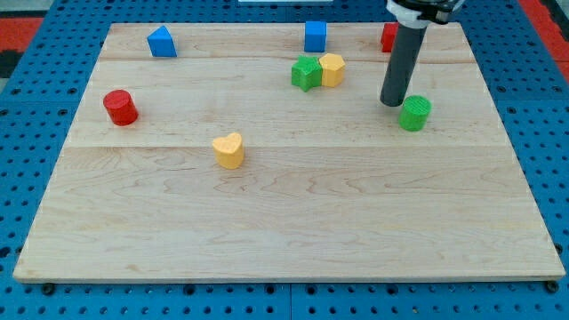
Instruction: Move the green star towards the bottom left corner of the board
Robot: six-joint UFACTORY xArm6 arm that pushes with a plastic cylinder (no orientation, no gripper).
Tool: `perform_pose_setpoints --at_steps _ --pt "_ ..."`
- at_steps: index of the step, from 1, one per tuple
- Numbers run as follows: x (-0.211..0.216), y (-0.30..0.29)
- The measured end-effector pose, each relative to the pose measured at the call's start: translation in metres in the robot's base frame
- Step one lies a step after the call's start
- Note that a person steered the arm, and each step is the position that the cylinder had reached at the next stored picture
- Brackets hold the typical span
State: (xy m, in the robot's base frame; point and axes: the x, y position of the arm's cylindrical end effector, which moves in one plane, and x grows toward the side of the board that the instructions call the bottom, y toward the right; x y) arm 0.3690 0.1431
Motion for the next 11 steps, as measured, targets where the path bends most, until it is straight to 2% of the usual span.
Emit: perform_pose_setpoints --at_steps 1,4,5,6,7,9,10,11 --pt "-0.009 -0.008" --pt "-0.018 -0.154" --pt "-0.074 -0.162" --pt "-0.104 -0.142" --pt "-0.085 -0.098" --pt "0.004 -0.157" --pt "0.039 -0.133" --pt "0.079 -0.144"
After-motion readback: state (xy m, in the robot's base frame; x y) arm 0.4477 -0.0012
